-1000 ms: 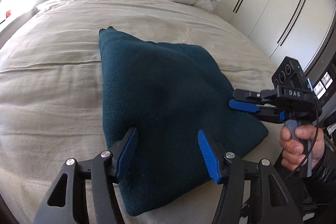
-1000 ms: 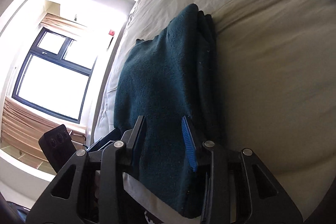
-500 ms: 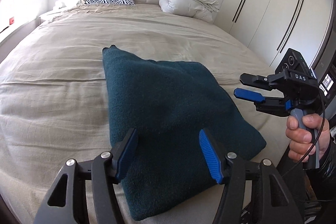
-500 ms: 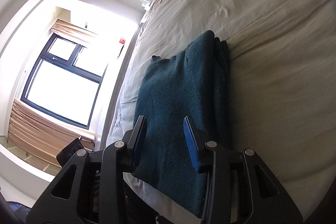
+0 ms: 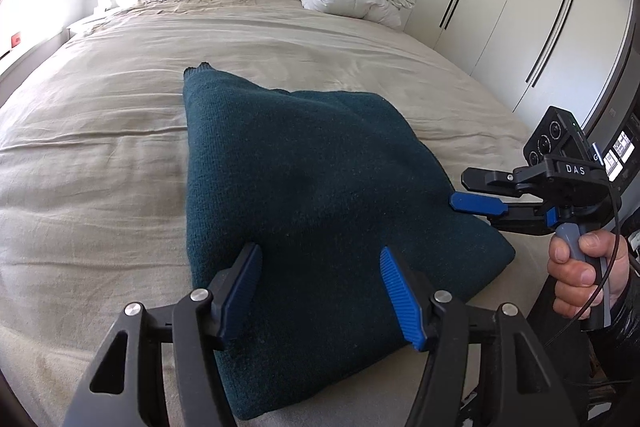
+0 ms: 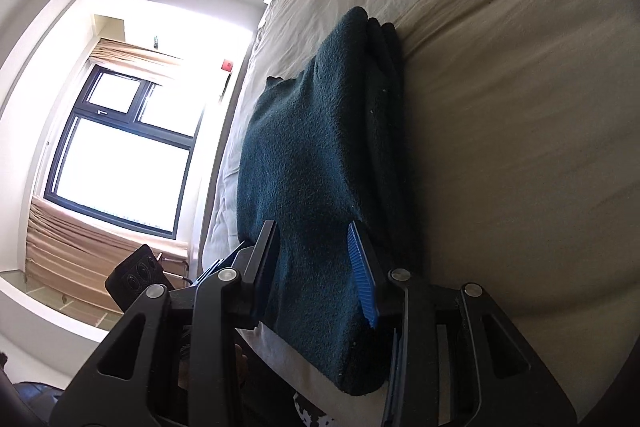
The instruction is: Fold small clothes
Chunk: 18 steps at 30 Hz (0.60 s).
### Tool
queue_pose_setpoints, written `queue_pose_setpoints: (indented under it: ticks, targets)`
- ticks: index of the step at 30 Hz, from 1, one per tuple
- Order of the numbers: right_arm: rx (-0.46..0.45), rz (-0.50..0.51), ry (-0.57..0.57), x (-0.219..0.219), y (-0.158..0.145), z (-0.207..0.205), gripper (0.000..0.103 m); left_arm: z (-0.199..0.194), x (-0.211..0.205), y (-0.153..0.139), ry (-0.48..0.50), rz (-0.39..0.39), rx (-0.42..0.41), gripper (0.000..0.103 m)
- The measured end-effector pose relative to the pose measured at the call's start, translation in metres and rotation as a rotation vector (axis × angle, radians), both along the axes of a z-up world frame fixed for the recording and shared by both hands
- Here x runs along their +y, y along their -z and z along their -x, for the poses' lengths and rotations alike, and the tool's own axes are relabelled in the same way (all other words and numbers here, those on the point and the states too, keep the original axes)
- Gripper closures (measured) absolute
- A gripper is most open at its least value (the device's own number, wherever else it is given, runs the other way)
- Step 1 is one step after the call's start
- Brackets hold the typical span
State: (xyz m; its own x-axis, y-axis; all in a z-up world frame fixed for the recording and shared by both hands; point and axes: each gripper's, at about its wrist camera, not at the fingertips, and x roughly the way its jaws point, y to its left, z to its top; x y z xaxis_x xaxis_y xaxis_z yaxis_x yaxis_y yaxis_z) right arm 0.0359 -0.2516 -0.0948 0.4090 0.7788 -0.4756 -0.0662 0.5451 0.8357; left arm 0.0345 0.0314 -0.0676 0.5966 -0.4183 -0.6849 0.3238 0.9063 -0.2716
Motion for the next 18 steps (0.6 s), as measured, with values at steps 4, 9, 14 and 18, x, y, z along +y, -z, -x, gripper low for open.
queue_pose_setpoints:
  ticks: [4, 9, 14, 18]
  targets:
    - [-0.054, 0.089, 0.064, -0.012, -0.019, 0.012, 0.065, 0.012, 0.004, -0.028, -0.049, -0.019, -0.105, 0.032]
    - [-0.258, 0.329, 0.174, -0.013, -0.087, 0.035, 0.050, 0.039, 0.014, -0.086, -0.177, -0.062, -0.377, 0.000]
    - [-0.561, 0.592, 0.334, 0.004, -0.171, 0.066, 0.013, 0.061, 0.019, -0.144, -0.310, -0.118, -0.567, 0.000]
    - [-0.838, 0.707, 0.447, 0.027, -0.221, 0.106, 0.001, 0.085, 0.023, -0.186, -0.393, -0.135, -0.732, 0.000]
